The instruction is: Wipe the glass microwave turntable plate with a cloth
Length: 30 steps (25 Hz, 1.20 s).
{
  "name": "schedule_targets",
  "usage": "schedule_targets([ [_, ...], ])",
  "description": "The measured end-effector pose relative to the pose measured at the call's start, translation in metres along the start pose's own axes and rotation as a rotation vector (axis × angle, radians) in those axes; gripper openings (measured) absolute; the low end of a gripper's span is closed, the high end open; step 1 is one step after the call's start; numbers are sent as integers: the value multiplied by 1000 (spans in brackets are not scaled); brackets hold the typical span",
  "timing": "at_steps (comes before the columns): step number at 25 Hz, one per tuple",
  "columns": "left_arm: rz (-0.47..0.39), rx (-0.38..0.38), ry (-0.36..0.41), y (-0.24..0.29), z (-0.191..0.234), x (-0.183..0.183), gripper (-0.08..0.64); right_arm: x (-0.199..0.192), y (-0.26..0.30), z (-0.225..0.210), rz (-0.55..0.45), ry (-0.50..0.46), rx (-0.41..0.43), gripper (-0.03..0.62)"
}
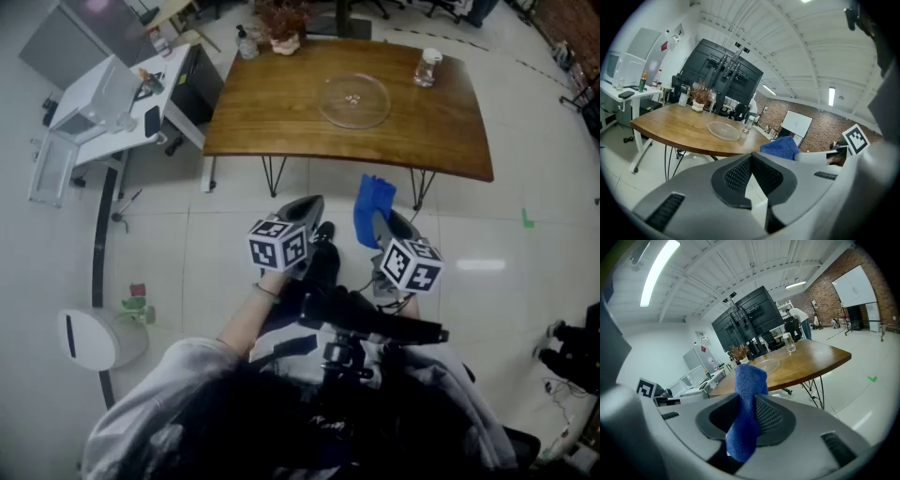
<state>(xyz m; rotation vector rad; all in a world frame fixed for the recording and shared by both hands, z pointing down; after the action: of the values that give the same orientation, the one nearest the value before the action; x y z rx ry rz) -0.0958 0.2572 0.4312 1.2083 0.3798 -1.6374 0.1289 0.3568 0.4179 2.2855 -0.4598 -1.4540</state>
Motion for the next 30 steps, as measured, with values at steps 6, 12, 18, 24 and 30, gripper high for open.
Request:
schedule_targets([
  [6,-2,-21,-39,39,20,15,2,23,24,-16,3,3,-37,118],
  [12,25,-29,-21,74,54,44,2,46,68,-29,17,54,-91,118],
  [18,34,-8,-63,100,109,77,2,71,121,-21,43,62,-108,118],
  [24,88,-25,-93,135,151,95,2,88,159,-18,68,83,-149,118],
  [30,143,-21,-146,174,190,111,2,106,187,-20,76,97,-207,118],
])
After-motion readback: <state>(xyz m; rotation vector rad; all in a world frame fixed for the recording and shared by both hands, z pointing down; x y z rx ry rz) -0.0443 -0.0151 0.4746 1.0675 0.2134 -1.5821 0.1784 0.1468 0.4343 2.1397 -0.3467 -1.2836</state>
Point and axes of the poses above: the fingertips, and each gripper's own axes: y forward along the fingers, z to its left, x out of its top, the point moved 10 cm from there along -y, backward along the fingers, and after that the axes turned 7 degrees about -x, right-handed, at the moved point
